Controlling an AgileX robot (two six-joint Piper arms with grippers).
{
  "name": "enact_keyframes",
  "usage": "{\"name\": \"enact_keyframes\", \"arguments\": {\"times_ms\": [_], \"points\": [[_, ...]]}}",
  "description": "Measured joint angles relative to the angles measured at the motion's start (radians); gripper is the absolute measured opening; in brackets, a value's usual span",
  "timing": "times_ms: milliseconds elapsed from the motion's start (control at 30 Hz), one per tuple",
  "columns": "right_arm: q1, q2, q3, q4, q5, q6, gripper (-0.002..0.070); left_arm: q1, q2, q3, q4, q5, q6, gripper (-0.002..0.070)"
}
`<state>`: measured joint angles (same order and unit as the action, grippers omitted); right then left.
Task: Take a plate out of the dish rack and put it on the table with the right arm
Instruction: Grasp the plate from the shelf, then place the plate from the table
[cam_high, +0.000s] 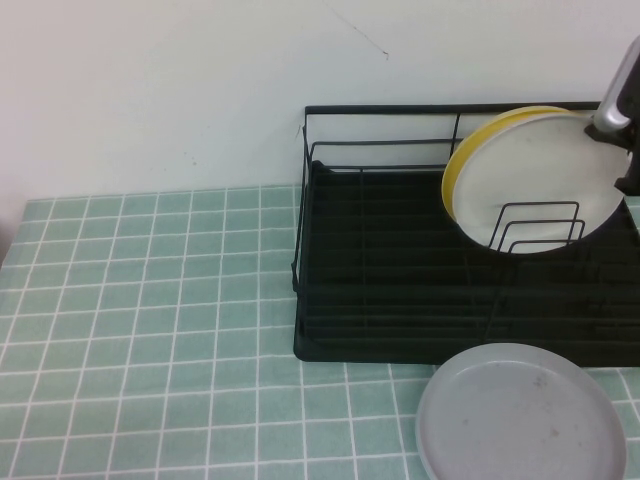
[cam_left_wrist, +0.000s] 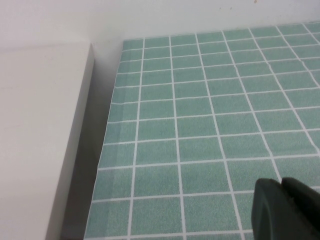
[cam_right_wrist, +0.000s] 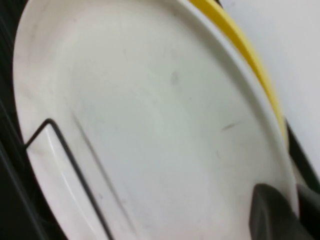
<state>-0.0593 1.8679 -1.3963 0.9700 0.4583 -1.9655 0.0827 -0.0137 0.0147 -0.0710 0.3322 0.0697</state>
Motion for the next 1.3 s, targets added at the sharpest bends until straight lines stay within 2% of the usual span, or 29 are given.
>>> {"name": "enact_keyframes", "arguments": {"times_ms": [367, 500, 667, 933, 1067, 1300], "points": [[0.0, -0.221, 0.0, 0.0, 0.005, 0.048, 0.0025, 0.0, 0.0, 0.0, 0.0, 0.0, 0.0, -0.0003], [0.0, -0.328, 0.0, -0.004, 0.028, 0.121, 0.0023, 0.0, 0.0, 0.0, 0.0, 0.0, 0.0, -0.0003], [0.0, -0.46, 0.0, -0.104, 0.098, 0.351, 0.0023, 0.0, 0.0, 0.0, 0.0, 0.0, 0.0, -0.0003], [0.0, -0.608, 0.006, -0.401, 0.366, 0.911, 0.0023, 0.0, 0.0, 0.0, 0.0, 0.0, 0.0, -0.0003], [0.0, -0.688, 0.09, -0.452, 0.438, 1.012, 0.0023, 0.0, 0.0, 0.0, 0.0, 0.0, 0.0, -0.0003], [0.0, -0.872, 0.388, -0.45, 0.44, 1.135, 0.0023, 0.0, 0.0, 0.0, 0.0, 0.0, 0.0, -0.0003]]}}
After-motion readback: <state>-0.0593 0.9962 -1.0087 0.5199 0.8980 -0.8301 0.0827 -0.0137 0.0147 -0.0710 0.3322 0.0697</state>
